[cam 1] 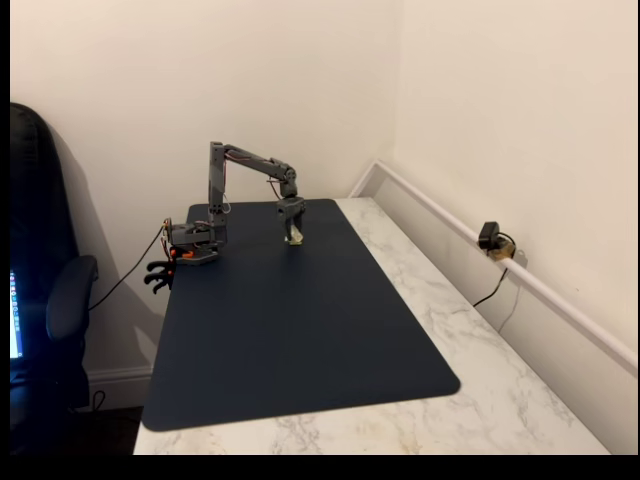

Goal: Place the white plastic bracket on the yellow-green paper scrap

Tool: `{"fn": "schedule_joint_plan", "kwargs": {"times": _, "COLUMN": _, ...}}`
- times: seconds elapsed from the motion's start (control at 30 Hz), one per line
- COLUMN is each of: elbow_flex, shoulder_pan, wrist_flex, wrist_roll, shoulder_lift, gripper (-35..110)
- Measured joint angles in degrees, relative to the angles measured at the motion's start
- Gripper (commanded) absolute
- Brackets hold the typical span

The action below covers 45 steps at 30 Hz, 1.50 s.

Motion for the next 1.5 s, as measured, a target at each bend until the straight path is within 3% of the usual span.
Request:
{"fn": "schedule_joint_plan", "kwargs": {"times": 0.13, "elbow_flex": 0.00, "shoulder_pan": -0.18, "wrist_flex": 2.11, "wrist_roll": -2.46, "shoulder_lift": 0.00, "gripper": 50}}
{"fn": "schedule_joint_plan", "kwargs": {"times": 0.3, "elbow_flex": 0.00, "shoulder_pan": -1.41, "wrist_flex": 3.69, "wrist_roll": -3.78, "shoulder_lift": 0.35, "gripper": 53}}
{"fn": "schedule_joint_plan", "kwargs": {"times": 0.63, "elbow_flex": -3.60, "shoulder_pan": -10.11, "wrist_flex": 11.51, "wrist_roll": -3.25, "shoulder_lift": 12.04, "gripper": 35}}
{"fn": "schedule_joint_plan", "kwargs": {"times": 0.97, "elbow_flex": -3.87, "shoulder_pan": -19.42, "wrist_flex": 12.13, "wrist_roll": -2.02, "shoulder_lift": 21.71, "gripper": 28}}
{"fn": "schedule_joint_plan", "kwargs": {"times": 1.03, "elbow_flex": -3.43, "shoulder_pan": -20.65, "wrist_flex": 12.04, "wrist_roll": -2.29, "shoulder_lift": 23.38, "gripper": 21}}
{"fn": "schedule_joint_plan", "kwargs": {"times": 1.23, "elbow_flex": 5.19, "shoulder_pan": -23.82, "wrist_flex": 6.15, "wrist_roll": -8.09, "shoulder_lift": 31.38, "gripper": 0}}
{"fn": "schedule_joint_plan", "kwargs": {"times": 1.5, "elbow_flex": 23.64, "shoulder_pan": -25.40, "wrist_flex": -3.96, "wrist_roll": -13.18, "shoulder_lift": 48.16, "gripper": 0}}
